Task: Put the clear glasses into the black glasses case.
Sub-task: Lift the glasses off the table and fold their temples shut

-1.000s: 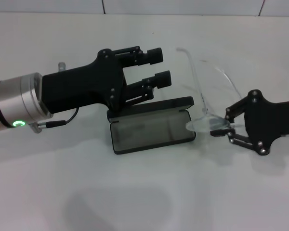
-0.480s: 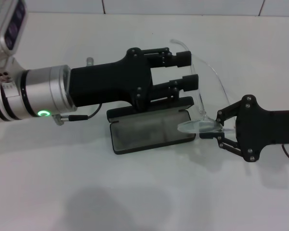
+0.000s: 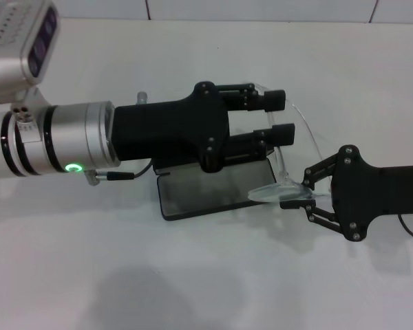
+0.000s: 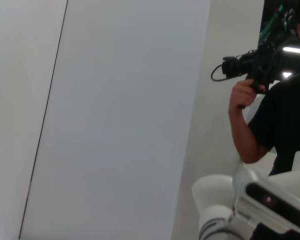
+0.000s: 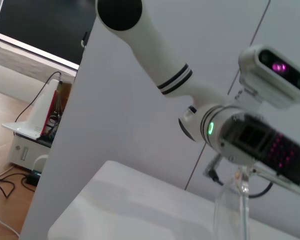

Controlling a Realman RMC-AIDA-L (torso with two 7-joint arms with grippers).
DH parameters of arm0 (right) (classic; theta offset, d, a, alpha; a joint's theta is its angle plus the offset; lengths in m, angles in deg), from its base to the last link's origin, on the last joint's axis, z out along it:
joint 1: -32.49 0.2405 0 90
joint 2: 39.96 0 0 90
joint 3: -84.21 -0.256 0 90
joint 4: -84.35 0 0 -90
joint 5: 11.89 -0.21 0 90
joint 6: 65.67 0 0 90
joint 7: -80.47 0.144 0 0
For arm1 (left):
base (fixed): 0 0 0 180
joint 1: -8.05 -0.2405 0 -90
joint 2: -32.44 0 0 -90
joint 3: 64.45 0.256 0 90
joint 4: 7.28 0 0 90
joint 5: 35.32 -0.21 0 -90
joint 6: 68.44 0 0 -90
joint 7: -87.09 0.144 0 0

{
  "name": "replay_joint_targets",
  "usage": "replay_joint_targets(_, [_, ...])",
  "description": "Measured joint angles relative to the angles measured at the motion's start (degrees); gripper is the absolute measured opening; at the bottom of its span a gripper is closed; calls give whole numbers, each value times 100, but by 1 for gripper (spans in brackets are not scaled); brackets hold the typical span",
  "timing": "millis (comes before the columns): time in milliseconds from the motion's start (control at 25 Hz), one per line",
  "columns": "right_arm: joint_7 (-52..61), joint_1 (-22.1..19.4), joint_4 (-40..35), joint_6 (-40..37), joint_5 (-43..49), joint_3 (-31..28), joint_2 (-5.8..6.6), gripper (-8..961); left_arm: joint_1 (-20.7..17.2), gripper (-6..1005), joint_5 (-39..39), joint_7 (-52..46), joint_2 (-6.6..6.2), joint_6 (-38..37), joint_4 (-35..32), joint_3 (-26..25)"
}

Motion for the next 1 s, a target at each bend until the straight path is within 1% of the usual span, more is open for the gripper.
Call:
replay_joint_targets(160, [-161, -19, -41, -125, -104, -4, 2, 113, 28, 504, -159, -162, 2, 57, 83, 4])
replay_joint_targets(320, [-270, -27, -59, -278, -172, -9, 8, 113, 171, 504, -275, -312, 3, 69, 319, 4])
replay_joint_targets(480, [-371, -36, -60, -349, -173, -3, 8, 113, 293, 504, -483, -571, 2, 93, 360, 5])
replay_joint_targets(600, [-457, -69, -33, -452, -175, -13, 7, 113, 312, 504, -539, -621, 2, 89, 371, 11])
replay_joint_targets(720, [-623, -207, -69, -581, -179, -61, 25, 113, 265, 504, -520, -639, -7, 66, 347, -16])
replay_joint_targets(800, [-871, -322, -102, -804, -179, -116, 37, 113, 230, 504, -518, -671, -25, 64, 333, -38])
replay_joint_targets(920, [-1388, -464, -110, -1514, -208, -255, 35, 113, 217, 503, -569, -685, -46, 120, 348, -31])
replay_joint_targets(1000, [-1589, -482, -79, -1858, -238, -275, 28, 114, 227, 503, -626, -687, -41, 208, 355, -16])
